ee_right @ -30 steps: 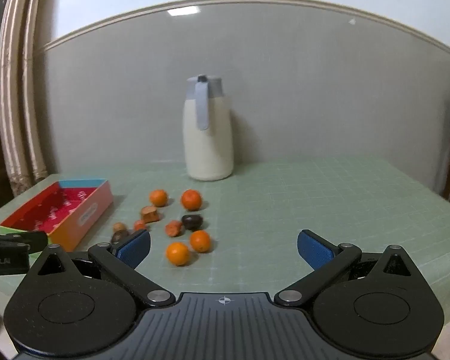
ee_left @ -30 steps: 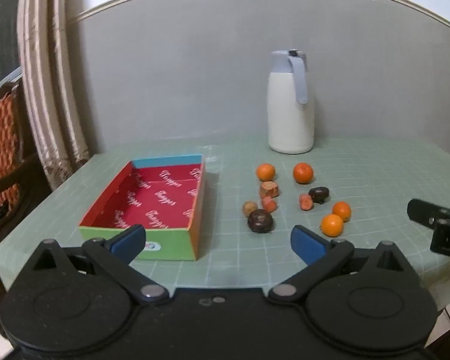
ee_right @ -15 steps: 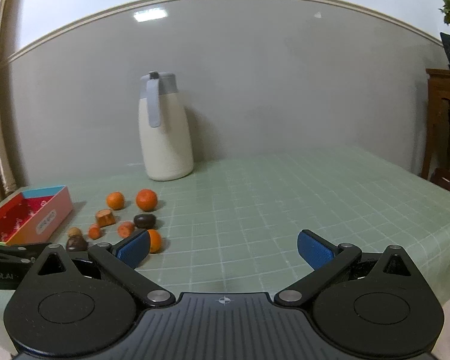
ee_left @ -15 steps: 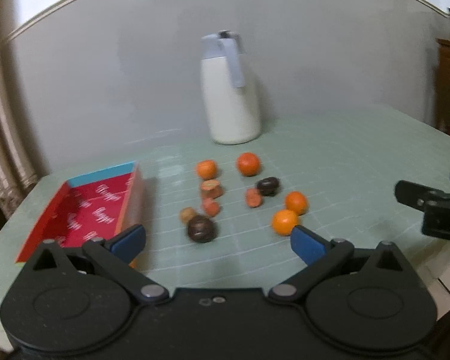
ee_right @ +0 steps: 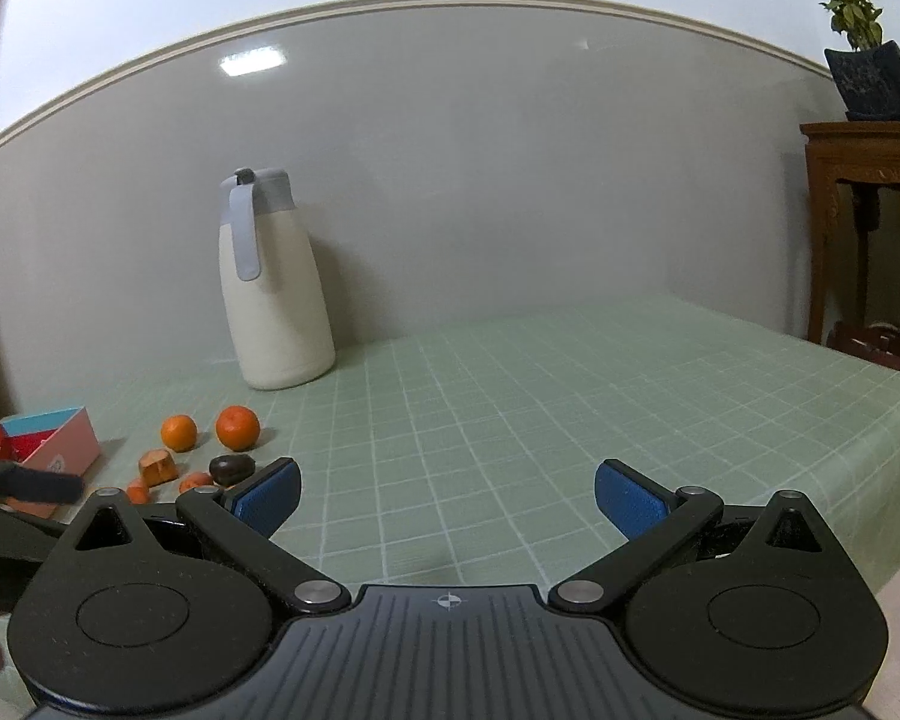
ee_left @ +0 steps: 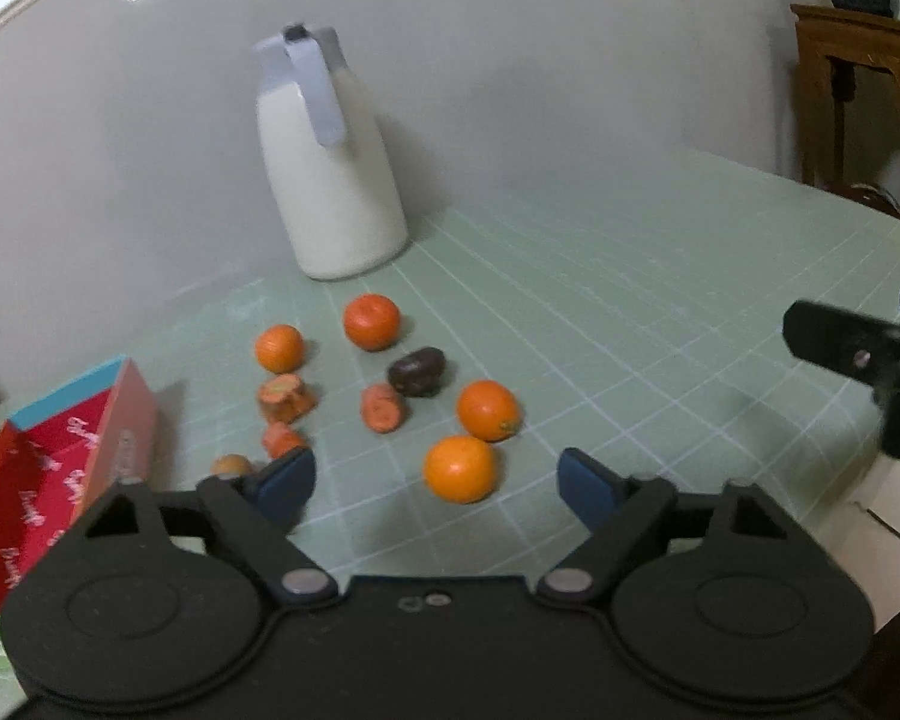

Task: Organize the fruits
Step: 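Reach the left gripper to a mandarin orange and close on it, then carry the orange with the left gripper into the red box and release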

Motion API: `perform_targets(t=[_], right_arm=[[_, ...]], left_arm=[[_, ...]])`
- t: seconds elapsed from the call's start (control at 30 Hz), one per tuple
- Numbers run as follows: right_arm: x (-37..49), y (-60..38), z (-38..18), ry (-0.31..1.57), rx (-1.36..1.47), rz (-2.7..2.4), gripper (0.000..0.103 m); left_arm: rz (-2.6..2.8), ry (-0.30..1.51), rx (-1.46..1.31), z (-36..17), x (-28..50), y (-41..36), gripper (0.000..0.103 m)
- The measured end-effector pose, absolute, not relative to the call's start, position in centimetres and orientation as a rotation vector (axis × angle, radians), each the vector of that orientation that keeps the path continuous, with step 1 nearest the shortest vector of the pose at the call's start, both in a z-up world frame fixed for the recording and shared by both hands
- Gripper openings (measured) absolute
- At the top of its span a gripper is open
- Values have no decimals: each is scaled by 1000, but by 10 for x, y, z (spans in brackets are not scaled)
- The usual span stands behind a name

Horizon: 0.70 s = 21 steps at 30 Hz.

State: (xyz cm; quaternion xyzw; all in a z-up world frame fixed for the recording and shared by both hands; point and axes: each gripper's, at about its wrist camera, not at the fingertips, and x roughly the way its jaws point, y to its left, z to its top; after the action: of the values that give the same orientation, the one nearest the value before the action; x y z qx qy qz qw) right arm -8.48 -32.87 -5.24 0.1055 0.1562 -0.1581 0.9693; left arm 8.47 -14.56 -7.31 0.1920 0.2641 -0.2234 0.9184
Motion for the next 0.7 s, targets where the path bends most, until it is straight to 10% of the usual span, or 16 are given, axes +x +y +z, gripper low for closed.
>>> perform_targets(t=[0.27,0.53,0.7], right_arm=[[-82,-323,-58,294,250,-310,103],[-74,-318,-62,309,257,-288,103],[-72,-315,-63,317,260,-280,103]], left_arm=[[-504,570,370,-91,104,-148,62],[-519,608,330,-104,116,-145,25],[-510,586,309,-104,115,-142,25]])
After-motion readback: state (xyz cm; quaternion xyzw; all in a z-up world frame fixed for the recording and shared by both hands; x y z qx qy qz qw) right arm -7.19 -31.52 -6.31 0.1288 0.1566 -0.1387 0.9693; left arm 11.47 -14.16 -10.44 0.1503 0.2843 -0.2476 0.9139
